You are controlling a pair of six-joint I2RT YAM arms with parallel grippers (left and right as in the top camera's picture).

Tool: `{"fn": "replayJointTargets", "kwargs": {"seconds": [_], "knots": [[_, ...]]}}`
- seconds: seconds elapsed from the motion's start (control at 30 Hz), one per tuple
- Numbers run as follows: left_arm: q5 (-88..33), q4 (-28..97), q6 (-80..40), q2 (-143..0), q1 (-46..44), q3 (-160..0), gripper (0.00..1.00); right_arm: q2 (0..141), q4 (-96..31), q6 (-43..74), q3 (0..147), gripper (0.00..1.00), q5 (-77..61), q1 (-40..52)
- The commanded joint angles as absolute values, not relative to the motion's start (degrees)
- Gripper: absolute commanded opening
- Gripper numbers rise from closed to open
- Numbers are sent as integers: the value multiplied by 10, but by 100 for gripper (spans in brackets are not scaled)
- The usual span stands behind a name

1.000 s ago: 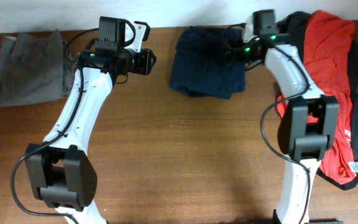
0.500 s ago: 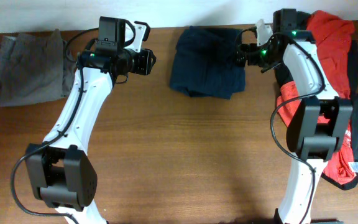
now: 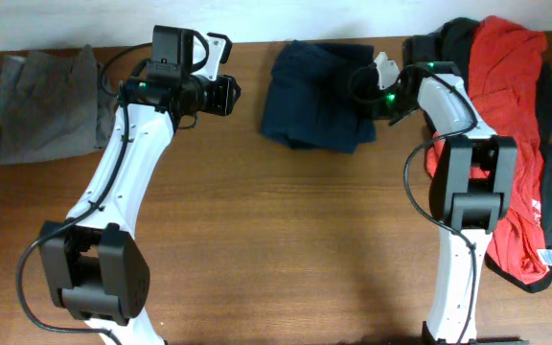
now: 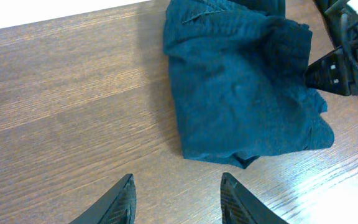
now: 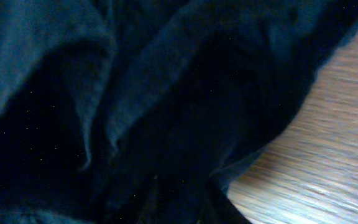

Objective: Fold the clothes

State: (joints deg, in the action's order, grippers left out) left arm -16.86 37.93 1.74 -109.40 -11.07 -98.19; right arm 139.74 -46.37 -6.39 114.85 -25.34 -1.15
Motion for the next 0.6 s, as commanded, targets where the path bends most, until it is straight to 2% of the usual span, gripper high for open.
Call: {"fn": "replayJointTargets", "kwargs": {"seconds": [0.0,0.27,0.57], "knots": [[-164,380,27,-1094,-111,-991,44,1409,-471,-70,1147,16,-264,35],[-136,391,27,-1094,-95,-991,44,1409,-507,-71,1147,16,-263,137],[-121,400,36,-1094,-75,-991,44,1399,-571,-70,1191,15,-270,152]]}}
